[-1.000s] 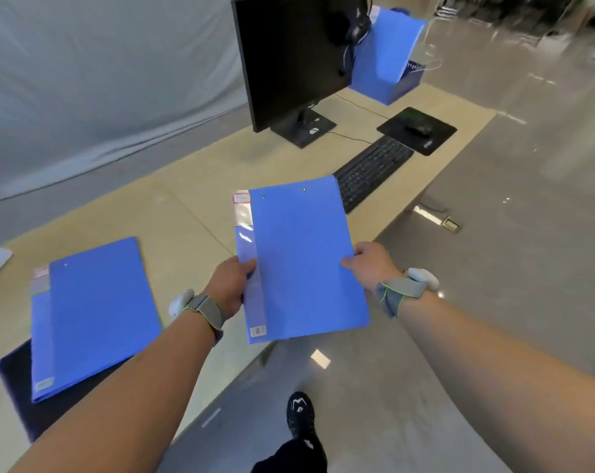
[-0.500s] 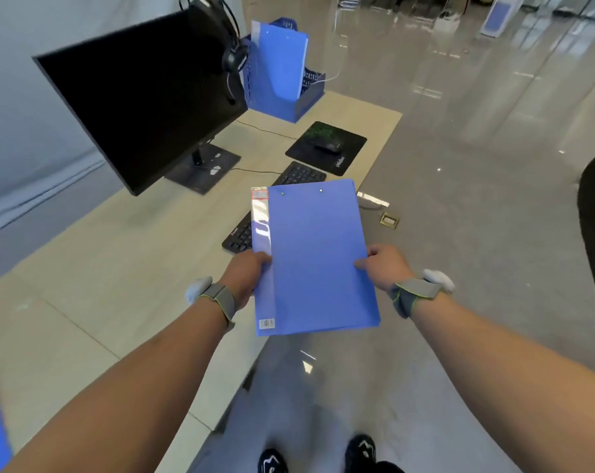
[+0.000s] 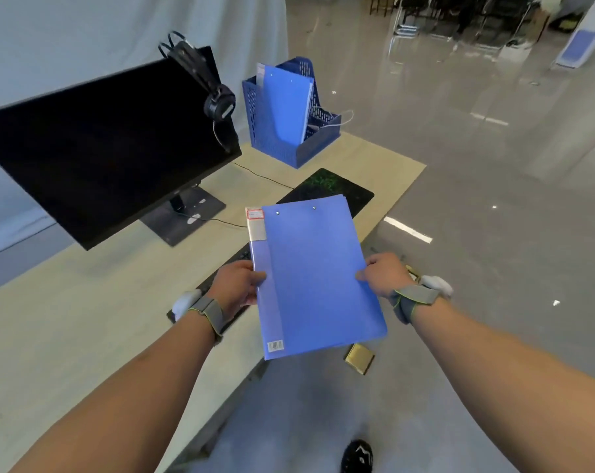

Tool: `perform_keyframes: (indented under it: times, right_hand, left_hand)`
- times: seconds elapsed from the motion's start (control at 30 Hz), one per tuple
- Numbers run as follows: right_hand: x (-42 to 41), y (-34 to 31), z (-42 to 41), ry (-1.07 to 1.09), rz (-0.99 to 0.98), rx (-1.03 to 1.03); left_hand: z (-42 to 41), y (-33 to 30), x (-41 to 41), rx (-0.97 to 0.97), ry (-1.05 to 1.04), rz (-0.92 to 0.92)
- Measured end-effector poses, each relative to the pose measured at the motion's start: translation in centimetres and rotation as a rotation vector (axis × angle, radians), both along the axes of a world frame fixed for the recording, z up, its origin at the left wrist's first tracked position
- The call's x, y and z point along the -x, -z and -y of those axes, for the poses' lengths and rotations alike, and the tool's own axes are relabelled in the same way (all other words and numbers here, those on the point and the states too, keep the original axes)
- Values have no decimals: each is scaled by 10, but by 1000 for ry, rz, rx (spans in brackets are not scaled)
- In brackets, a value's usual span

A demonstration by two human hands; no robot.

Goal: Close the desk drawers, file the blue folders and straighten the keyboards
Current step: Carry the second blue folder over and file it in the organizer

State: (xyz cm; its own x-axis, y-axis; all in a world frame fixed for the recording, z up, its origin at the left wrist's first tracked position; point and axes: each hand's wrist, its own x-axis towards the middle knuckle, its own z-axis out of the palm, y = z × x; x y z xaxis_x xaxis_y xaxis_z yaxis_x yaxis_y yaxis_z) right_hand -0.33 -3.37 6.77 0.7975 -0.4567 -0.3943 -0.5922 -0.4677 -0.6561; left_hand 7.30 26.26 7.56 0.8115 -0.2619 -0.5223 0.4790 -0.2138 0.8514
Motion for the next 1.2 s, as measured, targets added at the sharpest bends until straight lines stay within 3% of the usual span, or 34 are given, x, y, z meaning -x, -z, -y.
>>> perform_keyframes:
  times: [0.33, 0.73, 0.83, 1.1, 1.2]
  right_hand:
    - [-137, -35, 96, -191, 92, 148]
    - [-305, -35, 136, -338, 61, 88]
    - [-339, -47, 141, -384, 44, 69]
    - [-411, -97, 116, -623, 279, -83]
    - [-425, -119, 106, -777, 353, -10]
  left_hand:
    - [105, -34, -69, 87, -192, 1]
    - [178, -48, -221, 121, -481, 241]
    - [194, -60, -252, 131, -469, 302]
    - [230, -95, -316, 180, -602, 516]
    - [245, -106, -334, 182, -595, 589]
